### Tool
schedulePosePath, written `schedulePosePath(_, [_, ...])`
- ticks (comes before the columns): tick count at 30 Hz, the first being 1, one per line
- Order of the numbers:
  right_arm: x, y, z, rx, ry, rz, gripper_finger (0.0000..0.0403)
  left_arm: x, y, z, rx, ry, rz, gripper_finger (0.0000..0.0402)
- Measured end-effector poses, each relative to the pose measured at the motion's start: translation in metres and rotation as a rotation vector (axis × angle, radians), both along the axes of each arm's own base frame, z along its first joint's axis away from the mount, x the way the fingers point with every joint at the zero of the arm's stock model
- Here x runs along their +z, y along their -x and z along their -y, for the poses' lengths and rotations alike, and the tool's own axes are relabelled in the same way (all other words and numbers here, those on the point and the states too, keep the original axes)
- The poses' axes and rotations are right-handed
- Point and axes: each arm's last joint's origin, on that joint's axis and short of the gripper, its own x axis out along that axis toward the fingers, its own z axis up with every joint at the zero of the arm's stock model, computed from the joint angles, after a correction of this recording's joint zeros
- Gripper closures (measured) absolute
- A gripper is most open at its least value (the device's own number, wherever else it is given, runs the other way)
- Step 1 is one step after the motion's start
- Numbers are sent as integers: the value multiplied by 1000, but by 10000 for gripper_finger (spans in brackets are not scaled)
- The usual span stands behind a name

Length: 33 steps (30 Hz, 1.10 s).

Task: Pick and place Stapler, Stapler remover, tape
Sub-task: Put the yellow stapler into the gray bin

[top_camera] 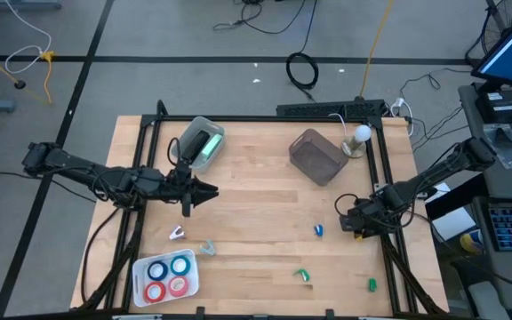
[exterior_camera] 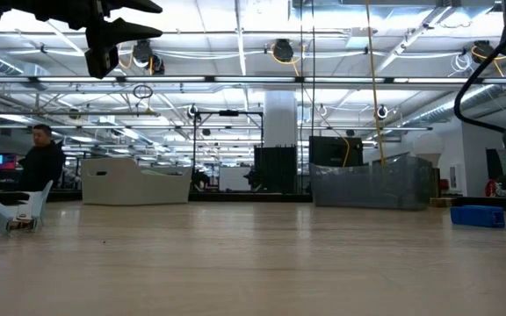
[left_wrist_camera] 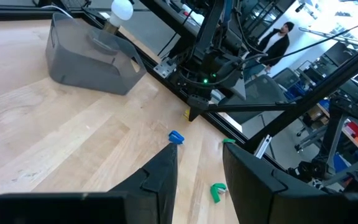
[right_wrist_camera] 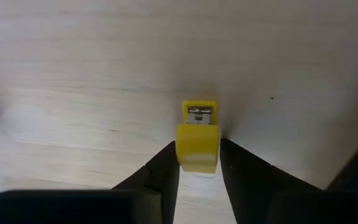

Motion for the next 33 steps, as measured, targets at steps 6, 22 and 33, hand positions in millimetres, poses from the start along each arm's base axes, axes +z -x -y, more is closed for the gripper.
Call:
schedulePosePath(6, [0,0,0,19,-2,8,330,0,0,0,0,0,0,273])
schedulePosePath(22, [14,-28,-11,108,-35,415,336,6,-1,-3,99,16,65,273])
schedulePosePath(33, [39,-53,-13,61,113,868,336,8,-1,-5,145,51,91,273])
